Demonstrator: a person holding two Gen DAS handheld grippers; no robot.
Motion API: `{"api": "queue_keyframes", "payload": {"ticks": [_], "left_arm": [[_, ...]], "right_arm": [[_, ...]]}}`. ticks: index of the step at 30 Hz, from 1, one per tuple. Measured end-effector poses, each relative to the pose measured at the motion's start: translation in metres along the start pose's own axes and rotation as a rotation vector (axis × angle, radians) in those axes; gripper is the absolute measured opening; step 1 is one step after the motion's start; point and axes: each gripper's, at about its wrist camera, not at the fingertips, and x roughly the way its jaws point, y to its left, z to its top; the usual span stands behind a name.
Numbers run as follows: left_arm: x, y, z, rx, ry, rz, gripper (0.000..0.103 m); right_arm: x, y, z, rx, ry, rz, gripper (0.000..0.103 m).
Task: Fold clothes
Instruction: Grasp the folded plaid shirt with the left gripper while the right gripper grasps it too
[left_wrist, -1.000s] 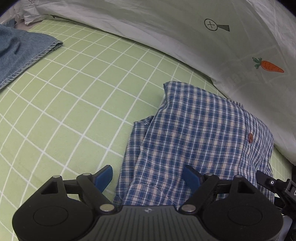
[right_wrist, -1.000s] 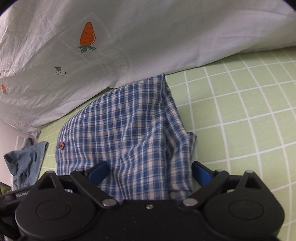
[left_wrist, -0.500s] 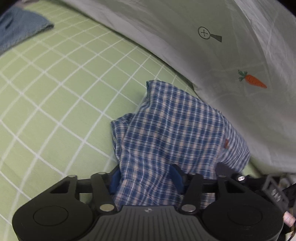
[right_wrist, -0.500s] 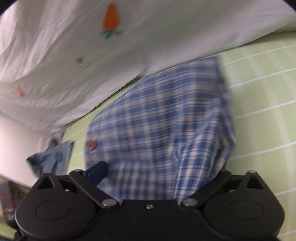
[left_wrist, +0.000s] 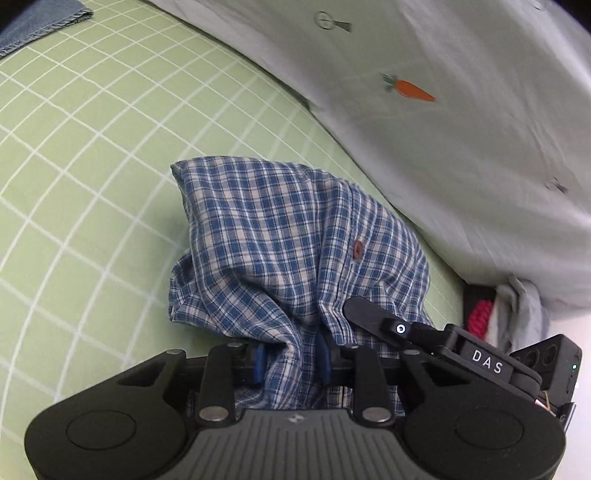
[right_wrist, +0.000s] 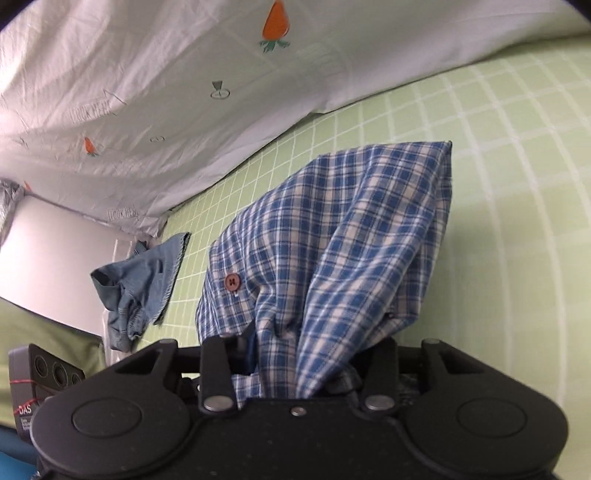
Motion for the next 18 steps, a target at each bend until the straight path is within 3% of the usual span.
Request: {"api": "queue_keyframes", "payload": {"ticks": [11,18], "left_arm": [[-0.039,-0.074,-0.075,0.241,0.075,-0.156,0.028],[-0.025,-0.157,-0.122,0.363,0.092,-0.237,0.028]], "right_arm": [[-0.144,-0.011,-0.091,0.137,-0.287,-0.053,0.042],[-0.237,-0.045,-0.112,0.156,-0.44,-0.071,0.042]]}}
